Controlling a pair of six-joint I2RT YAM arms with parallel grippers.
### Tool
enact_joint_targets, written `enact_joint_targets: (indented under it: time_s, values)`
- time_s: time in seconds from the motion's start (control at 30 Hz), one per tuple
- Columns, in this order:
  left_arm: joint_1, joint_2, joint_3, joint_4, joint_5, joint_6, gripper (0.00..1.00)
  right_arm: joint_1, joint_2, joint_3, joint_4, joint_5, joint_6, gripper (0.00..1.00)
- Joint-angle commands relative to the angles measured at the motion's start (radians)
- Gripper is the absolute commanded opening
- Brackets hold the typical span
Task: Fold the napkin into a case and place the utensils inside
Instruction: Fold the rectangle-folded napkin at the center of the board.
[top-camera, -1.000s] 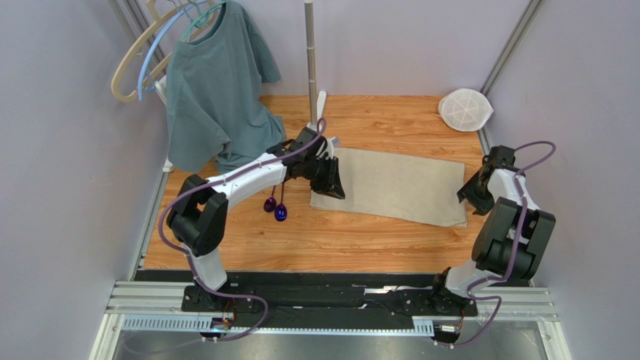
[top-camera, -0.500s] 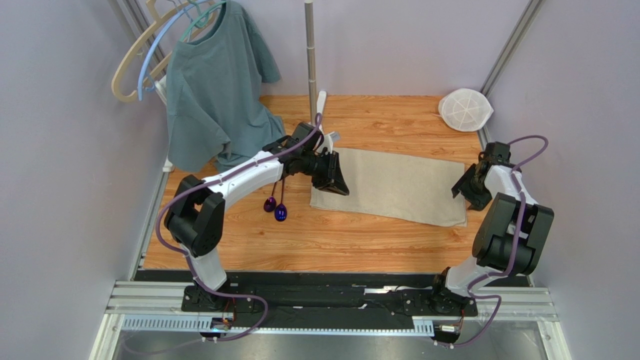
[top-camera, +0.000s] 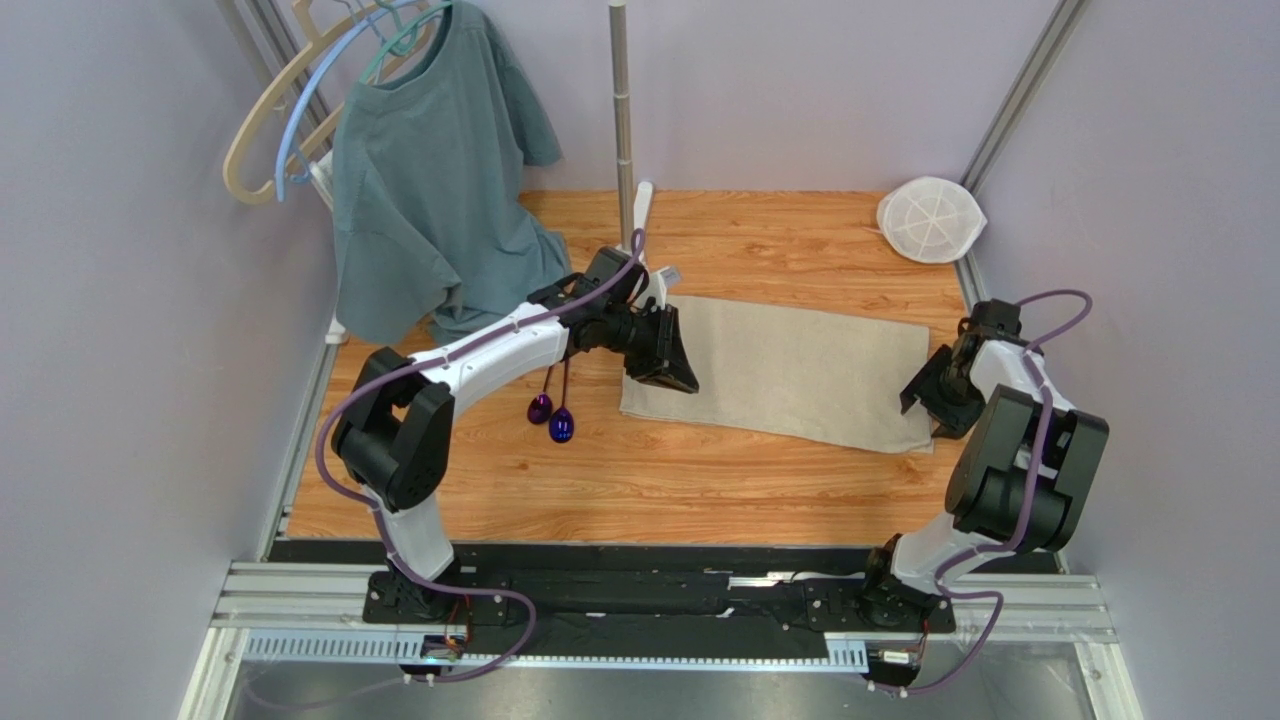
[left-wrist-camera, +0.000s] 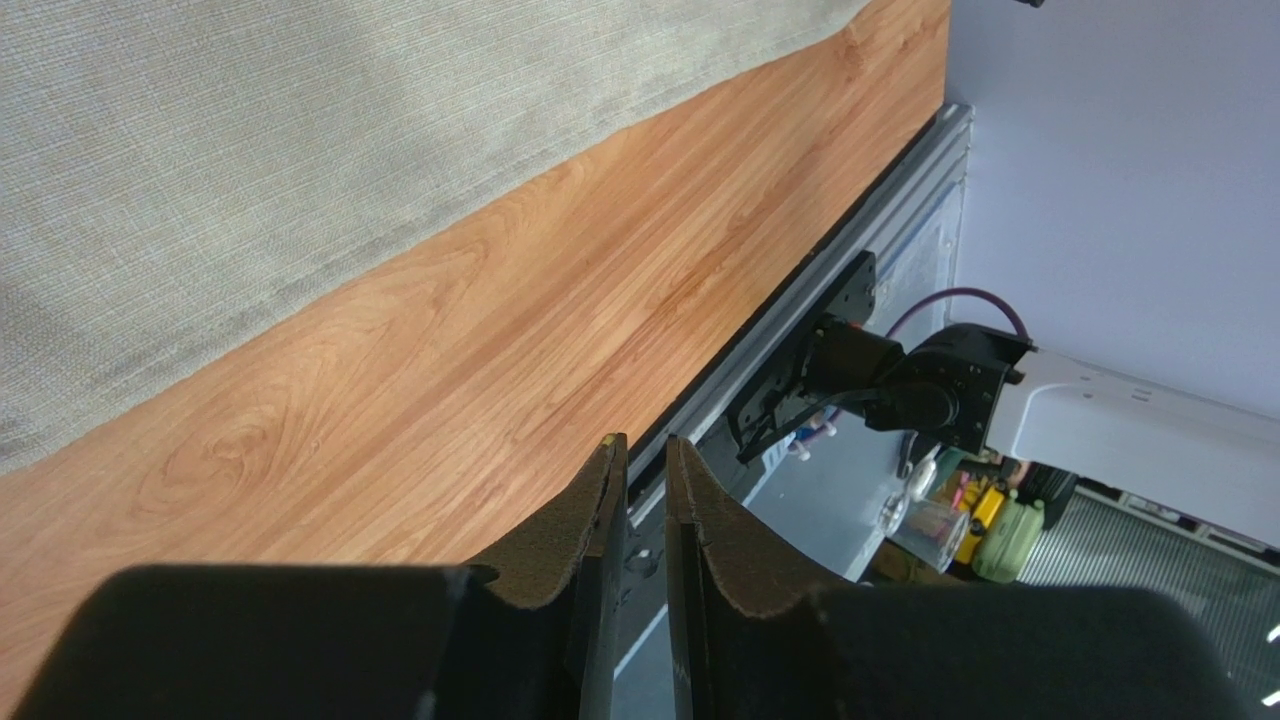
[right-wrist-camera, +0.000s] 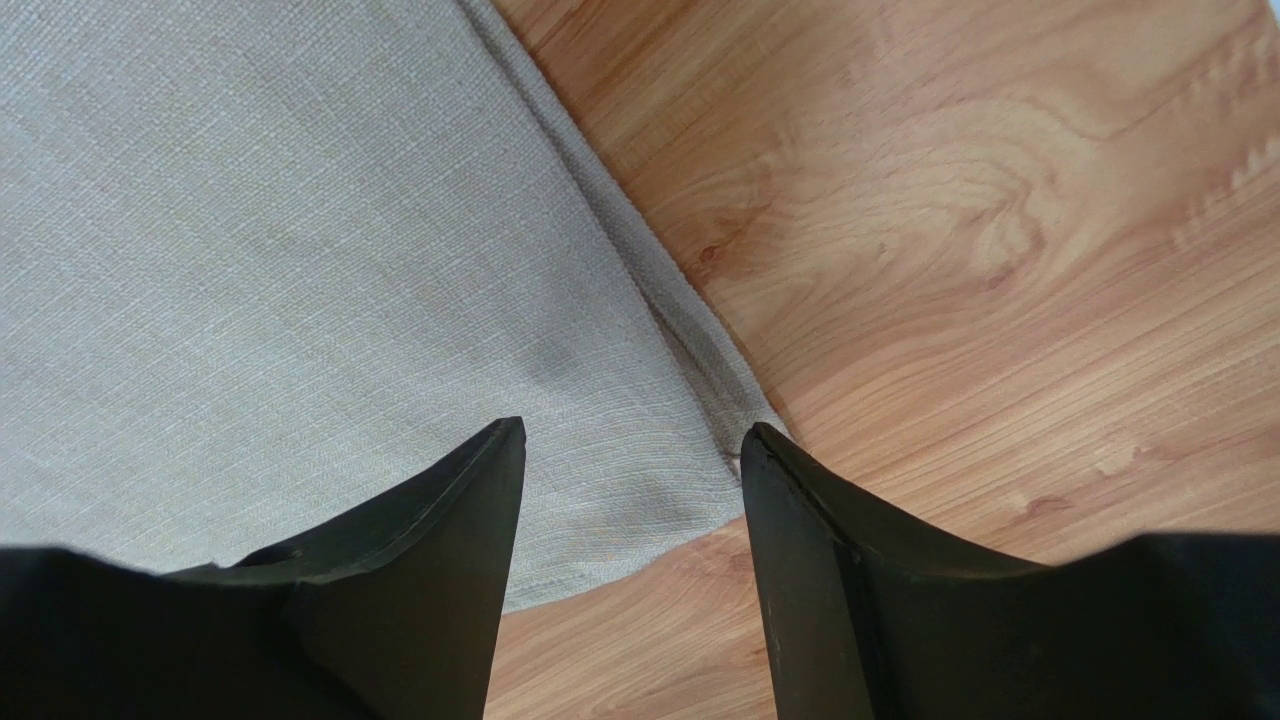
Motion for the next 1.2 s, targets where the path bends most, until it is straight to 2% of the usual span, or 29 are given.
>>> enact_joint_targets:
  time_s: [0.0,0.27,0.43,0.57,0.6,0.73,0.93,1.17]
  values:
    - [0.002,-0.001,-0.003,0.033,0.024,-0.01,0.23,-0.001,0.003,-0.007,0.015,-0.067,-0.017,0.58]
    - [0.001,-0.004,0.0,0.036,0.031,-0.013,0.23,0.001,-0.025,0.029,-0.008,-0.142,0.005,0.56]
    - [0.001,-0.008,-0.002,0.036,0.03,-0.011,0.23,-0.001,0.07,0.081,0.013,-0.153,0.026,0.56]
    - [0.001,-0.008,-0.003,0.036,0.028,-0.011,0.24,-0.001,0.084,0.107,-0.022,-0.019,0.067,0.56]
    - [0.002,-0.01,-0.003,0.037,0.028,-0.01,0.23,-0.001,0.078,0.11,-0.047,0.096,0.075,0.56]
    - [0.001,-0.011,-0.005,0.039,0.028,-0.008,0.23,0.001,0.027,0.104,-0.059,0.229,0.048,0.56]
    - [0.001,-0.013,-0.005,0.045,0.035,-0.013,0.23,0.011,0.024,0.124,0.028,0.1,-0.058,0.55]
    - [0.001,-0.015,-0.007,0.046,0.028,-0.008,0.23,0.025,0.158,0.21,0.096,0.0,-0.136,0.53]
